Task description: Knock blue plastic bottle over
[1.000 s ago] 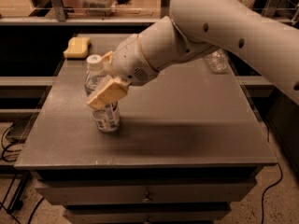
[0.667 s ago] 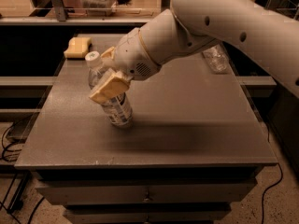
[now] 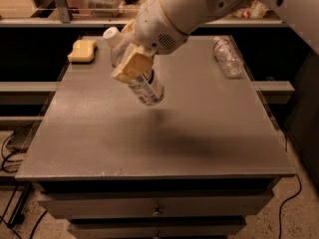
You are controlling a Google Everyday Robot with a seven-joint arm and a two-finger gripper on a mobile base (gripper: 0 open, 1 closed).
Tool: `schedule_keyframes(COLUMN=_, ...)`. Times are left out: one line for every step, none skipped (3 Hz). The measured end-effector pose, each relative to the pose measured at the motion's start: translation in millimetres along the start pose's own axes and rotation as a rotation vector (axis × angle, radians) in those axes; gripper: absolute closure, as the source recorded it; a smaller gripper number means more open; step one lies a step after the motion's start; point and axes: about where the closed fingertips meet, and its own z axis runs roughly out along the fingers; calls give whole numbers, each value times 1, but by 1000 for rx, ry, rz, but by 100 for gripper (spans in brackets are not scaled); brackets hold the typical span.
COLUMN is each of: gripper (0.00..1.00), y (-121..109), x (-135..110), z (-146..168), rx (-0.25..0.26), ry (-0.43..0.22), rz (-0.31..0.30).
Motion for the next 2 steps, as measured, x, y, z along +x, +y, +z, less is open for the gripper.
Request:
schedule_keyframes(gripper=100, y=-10, x=20, z=-11, rx=28, ry=154, rz=-54)
schedule_keyframes(gripper=82, y=-10, x=41, z=-6, rx=29, ry=316, rz=-110)
